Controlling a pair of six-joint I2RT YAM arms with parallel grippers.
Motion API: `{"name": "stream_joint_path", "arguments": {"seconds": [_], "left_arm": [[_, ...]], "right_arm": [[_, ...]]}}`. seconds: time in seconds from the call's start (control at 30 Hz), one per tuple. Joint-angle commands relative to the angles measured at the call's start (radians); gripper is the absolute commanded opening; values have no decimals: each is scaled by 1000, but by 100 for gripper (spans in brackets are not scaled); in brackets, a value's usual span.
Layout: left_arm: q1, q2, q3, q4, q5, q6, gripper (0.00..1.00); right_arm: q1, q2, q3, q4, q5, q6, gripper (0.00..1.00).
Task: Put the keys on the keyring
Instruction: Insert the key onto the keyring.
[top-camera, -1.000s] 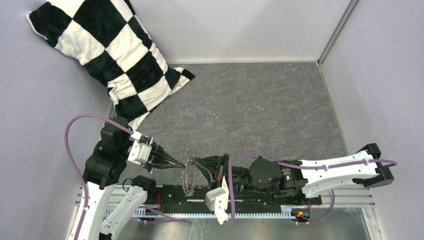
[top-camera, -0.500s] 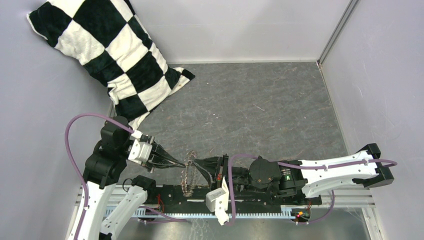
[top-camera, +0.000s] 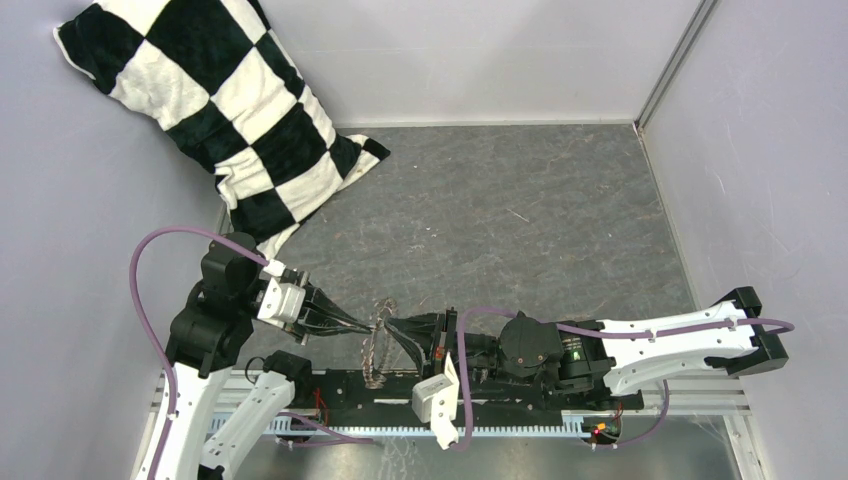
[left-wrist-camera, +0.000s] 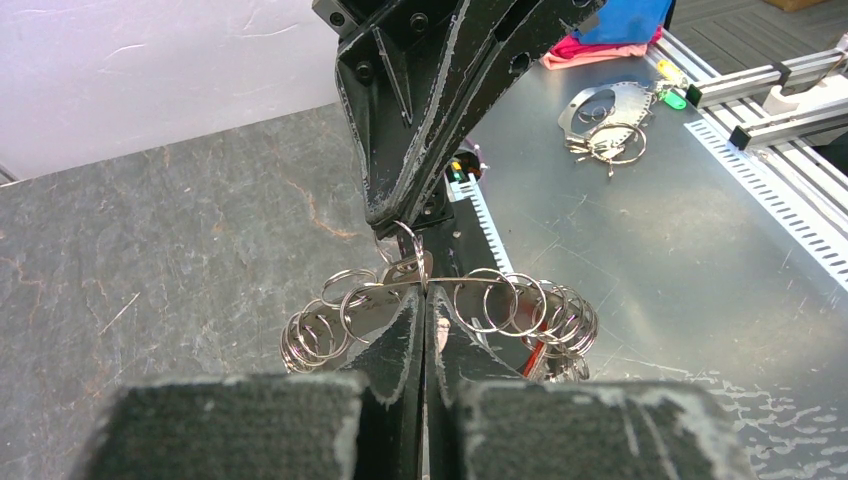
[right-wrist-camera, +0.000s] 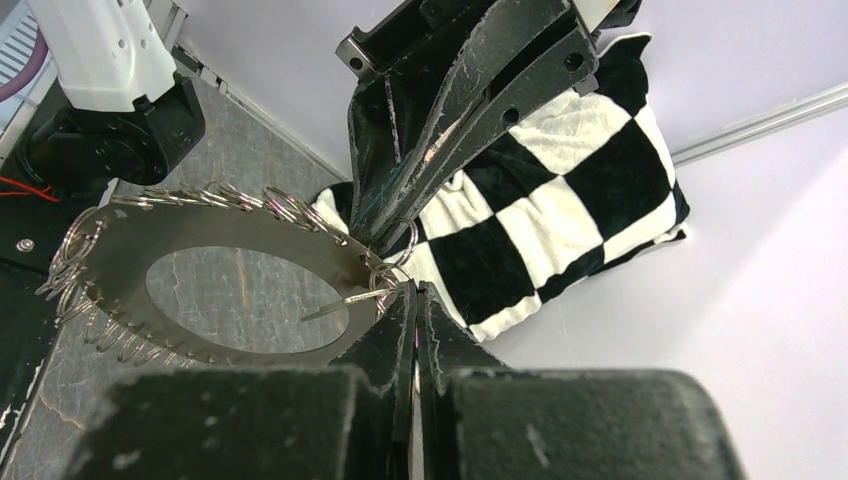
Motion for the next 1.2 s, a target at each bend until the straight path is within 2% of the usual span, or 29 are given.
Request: {"name": "stream_joint_path", "arguments": {"seconds": [0.0,1.17], "left_arm": [[1,8,34,26,3,-42,2],[1,8,37,28,-30,-88,2]], "right_arm": [[9,-16,45,45,-17,21,1],[8,8,98,-27,-68,32,1]]}}
